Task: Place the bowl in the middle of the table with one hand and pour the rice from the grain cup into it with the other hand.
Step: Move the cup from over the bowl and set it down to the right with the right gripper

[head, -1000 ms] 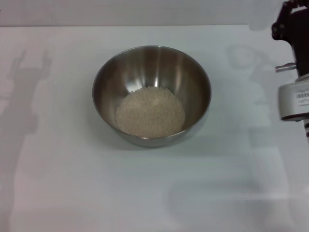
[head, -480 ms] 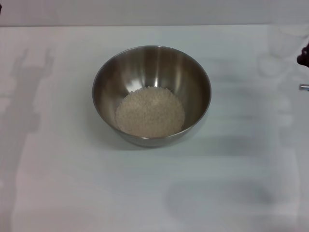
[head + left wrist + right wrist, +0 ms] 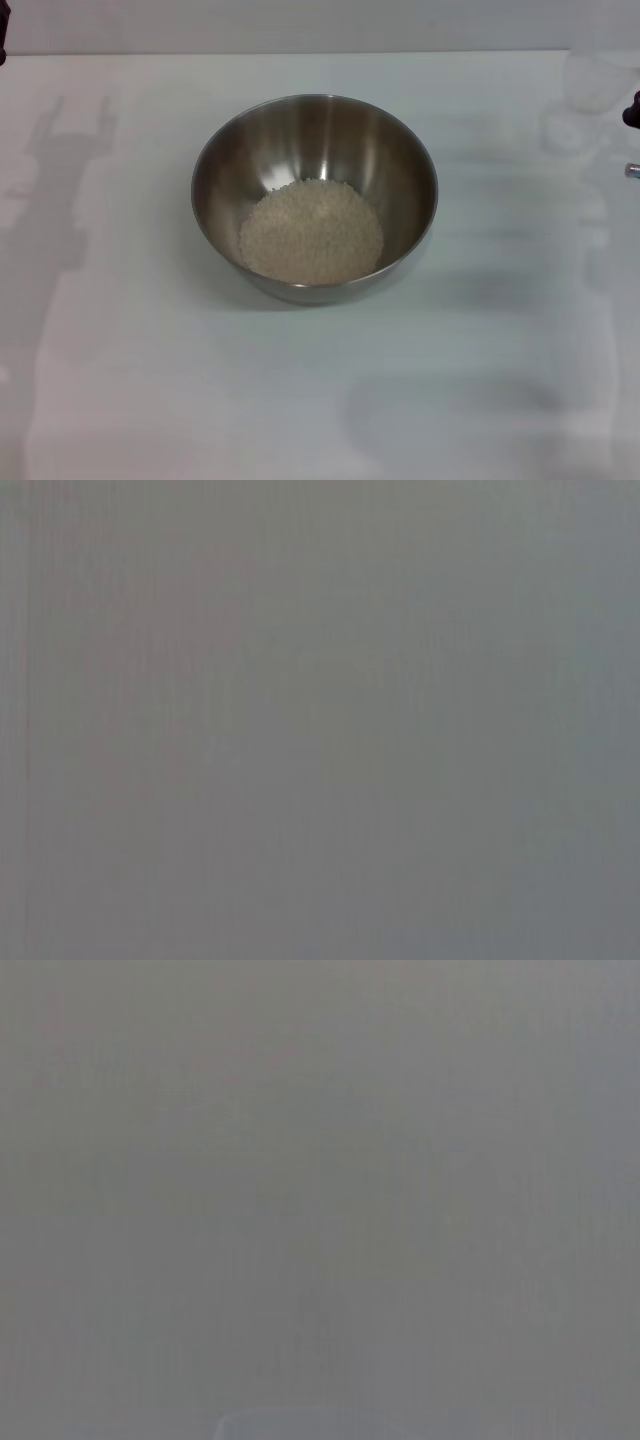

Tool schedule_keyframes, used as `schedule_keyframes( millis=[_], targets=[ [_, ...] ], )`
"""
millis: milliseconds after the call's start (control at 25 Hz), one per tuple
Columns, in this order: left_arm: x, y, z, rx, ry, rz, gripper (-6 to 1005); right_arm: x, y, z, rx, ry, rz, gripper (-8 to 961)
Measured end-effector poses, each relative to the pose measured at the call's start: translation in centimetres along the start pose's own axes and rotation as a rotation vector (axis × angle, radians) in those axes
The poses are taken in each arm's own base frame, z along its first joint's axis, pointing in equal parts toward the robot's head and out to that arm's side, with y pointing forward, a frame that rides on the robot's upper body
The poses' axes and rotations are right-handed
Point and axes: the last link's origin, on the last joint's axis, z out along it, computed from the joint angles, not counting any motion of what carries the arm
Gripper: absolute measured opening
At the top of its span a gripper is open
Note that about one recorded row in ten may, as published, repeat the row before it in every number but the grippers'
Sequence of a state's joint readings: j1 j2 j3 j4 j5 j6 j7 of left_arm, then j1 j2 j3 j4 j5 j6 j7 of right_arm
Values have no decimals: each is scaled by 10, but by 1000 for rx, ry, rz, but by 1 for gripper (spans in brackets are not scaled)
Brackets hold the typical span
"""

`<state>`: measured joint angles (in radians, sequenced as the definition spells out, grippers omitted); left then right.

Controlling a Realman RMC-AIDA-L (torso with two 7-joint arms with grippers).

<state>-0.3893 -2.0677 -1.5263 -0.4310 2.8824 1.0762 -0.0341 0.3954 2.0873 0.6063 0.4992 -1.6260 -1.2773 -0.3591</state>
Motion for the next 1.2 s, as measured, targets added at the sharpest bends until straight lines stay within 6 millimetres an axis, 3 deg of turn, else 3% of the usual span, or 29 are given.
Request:
schedule_keyframes(
  millis=[520, 1200],
  targets=[
    [0, 0, -1, 2, 1, -1, 590, 20, 10, 18, -42, 172, 126, 91],
    [1, 1, 0, -2, 4, 0, 590, 31, 5, 19, -4, 256, 207, 103]
  ],
)
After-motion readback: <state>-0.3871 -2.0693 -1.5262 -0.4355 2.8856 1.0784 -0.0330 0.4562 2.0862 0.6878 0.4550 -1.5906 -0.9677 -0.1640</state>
